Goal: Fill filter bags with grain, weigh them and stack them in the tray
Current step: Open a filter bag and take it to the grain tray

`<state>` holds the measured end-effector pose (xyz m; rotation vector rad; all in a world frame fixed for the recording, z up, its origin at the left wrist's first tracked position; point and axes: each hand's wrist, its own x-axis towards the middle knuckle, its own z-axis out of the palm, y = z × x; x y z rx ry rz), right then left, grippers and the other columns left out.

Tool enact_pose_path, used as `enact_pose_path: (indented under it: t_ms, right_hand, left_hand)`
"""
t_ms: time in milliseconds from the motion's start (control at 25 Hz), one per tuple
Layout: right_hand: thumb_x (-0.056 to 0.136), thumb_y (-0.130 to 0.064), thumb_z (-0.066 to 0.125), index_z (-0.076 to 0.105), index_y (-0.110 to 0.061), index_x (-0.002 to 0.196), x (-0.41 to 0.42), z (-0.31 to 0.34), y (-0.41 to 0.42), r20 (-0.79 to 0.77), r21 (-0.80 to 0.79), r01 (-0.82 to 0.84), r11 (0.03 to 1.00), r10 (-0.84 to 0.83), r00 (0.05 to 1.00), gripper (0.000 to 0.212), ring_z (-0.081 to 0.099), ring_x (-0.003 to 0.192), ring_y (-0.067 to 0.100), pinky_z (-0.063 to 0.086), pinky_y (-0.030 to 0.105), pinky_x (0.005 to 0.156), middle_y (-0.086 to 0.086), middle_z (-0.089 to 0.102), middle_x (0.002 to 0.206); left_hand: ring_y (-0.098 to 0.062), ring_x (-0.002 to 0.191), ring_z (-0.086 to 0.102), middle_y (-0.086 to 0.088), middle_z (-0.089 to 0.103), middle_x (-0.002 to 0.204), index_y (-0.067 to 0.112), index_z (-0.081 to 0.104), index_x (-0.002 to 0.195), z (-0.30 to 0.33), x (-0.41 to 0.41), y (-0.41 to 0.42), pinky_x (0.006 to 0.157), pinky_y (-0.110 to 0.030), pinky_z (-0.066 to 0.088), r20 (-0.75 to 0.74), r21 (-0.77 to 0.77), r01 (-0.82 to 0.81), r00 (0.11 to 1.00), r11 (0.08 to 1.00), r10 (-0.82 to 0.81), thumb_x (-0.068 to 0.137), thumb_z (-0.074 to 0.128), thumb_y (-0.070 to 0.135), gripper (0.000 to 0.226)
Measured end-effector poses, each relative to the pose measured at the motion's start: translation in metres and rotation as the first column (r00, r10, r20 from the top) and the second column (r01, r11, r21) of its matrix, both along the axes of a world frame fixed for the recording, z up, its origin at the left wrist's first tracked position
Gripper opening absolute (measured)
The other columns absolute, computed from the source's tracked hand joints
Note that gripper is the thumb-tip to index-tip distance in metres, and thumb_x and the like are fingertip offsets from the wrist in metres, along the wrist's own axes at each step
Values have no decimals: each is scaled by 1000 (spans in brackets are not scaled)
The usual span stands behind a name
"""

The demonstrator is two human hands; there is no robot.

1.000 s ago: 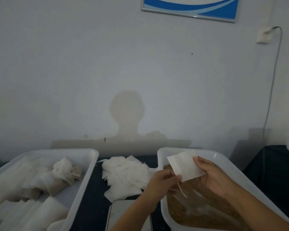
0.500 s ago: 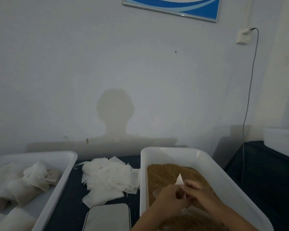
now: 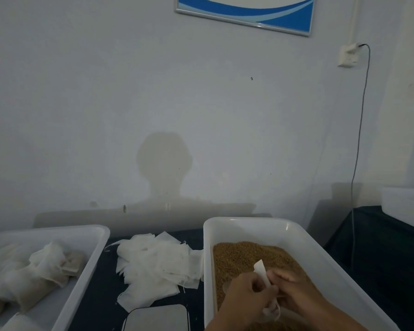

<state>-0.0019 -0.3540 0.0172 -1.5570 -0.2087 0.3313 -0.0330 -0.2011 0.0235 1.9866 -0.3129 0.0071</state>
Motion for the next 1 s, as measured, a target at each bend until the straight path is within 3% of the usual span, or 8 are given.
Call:
enact_pose_path:
  t_ms: [160,320,440,520,600,720,840,1000]
  right_hand:
    - [77,-31,60,75,-7,90,-2,3,-1,11,-16,-16,1000,16,1000,31,64,75,27,50,32,67,18,69,86]
    - [81,-36,60,73,-9,84,-5,6,-3,20,-48,-38,998,39,999,31,65,73,25,51,33,69,12,68,79]
    - [79,-32,66,58,9,94,-6,8,-5,64,-116,-71,991,79,995,44,64,75,31,51,35,68,20,66,82]
    - [86,-22,62,55,13,95,-7,7,-6,96,-179,-67,982,85,992,36,65,74,31,53,35,66,20,67,82]
    - [93,-7,53,59,7,84,-8,7,-6,115,-223,-37,974,64,991,18,65,67,25,53,32,64,16,67,75]
    - [95,-6,48,60,-3,70,-10,8,-5,95,-249,-16,968,41,995,28,63,63,23,54,34,65,13,65,69]
    - [95,-24,54,62,9,94,-12,8,-4,92,-301,-32,953,62,994,33,66,72,30,57,36,68,22,68,84]
    - [96,-9,50,66,-1,103,-11,5,-4,142,-384,6,923,52,988,19,71,74,27,59,34,69,16,73,86]
  left_hand:
    - [-10,69,57,-2,61,74,7,63,76,0,1,1,69,-24,45,32,-33,35,999,999,-34,87,61,24,20]
    - [-15,74,55,-14,59,80,-6,62,87,-4,2,1,72,-32,45,14,-109,50,999,993,-48,93,55,25,32]
    - [-6,70,56,1,60,77,10,60,80,-4,2,0,69,-20,44,-22,-49,91,996,995,-92,96,50,20,22]
    - [-2,69,55,4,61,77,16,58,77,-6,3,0,66,-18,43,-10,57,74,997,996,-74,97,47,20,23]
    - [-13,72,56,-7,64,80,6,60,81,-8,5,-1,68,-30,46,45,152,4,999,988,-11,94,48,20,22]
    - [-8,56,42,3,49,60,18,44,60,-7,4,1,56,-24,35,175,200,-142,979,969,107,83,56,16,26]
    - [-1,53,40,11,45,60,28,37,63,-5,-1,-2,53,-15,33,231,255,-127,971,959,67,82,57,19,29]
    - [-2,48,40,10,43,59,32,29,71,-6,-4,-3,48,-10,30,284,254,-116,958,960,41,87,56,18,35]
